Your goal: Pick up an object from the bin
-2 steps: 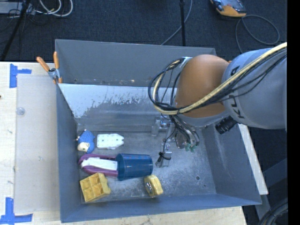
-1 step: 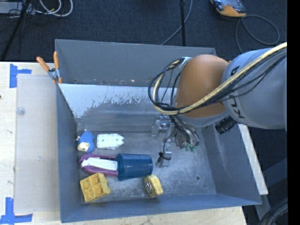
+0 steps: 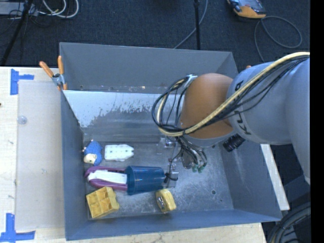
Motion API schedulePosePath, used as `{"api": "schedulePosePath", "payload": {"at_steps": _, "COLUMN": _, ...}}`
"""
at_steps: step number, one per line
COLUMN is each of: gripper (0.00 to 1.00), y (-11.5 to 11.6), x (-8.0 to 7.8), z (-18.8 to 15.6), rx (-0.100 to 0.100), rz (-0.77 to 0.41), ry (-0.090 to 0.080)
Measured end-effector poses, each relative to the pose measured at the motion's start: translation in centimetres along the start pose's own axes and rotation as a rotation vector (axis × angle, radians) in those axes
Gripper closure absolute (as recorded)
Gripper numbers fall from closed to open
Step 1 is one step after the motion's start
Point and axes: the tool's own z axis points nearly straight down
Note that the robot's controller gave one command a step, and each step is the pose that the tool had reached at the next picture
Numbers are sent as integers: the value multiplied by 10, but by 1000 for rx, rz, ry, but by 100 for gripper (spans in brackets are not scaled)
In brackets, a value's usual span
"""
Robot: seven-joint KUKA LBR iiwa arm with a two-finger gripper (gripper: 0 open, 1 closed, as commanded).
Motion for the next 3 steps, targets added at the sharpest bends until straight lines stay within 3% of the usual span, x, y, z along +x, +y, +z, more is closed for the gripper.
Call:
{"api": "schedulePosePath", "payload": {"at_steps": 1, "gripper": 0, "y": 9, "x": 1, "z": 58, "rx": -2, "rz": -32, "ry": -4}}
{"api": "schedulePosePath", "payload": {"at_steps": 2, "gripper": 100, "y": -2, "x": 15, "z": 76, "rx": 0, "rz": -43, "ry": 2}}
{"api": "schedulePosePath", "payload": {"at_steps": 3, "gripper": 100, "y": -2, "x": 15, "z": 76, "rx": 0, "rz": -44, "ry": 2}}
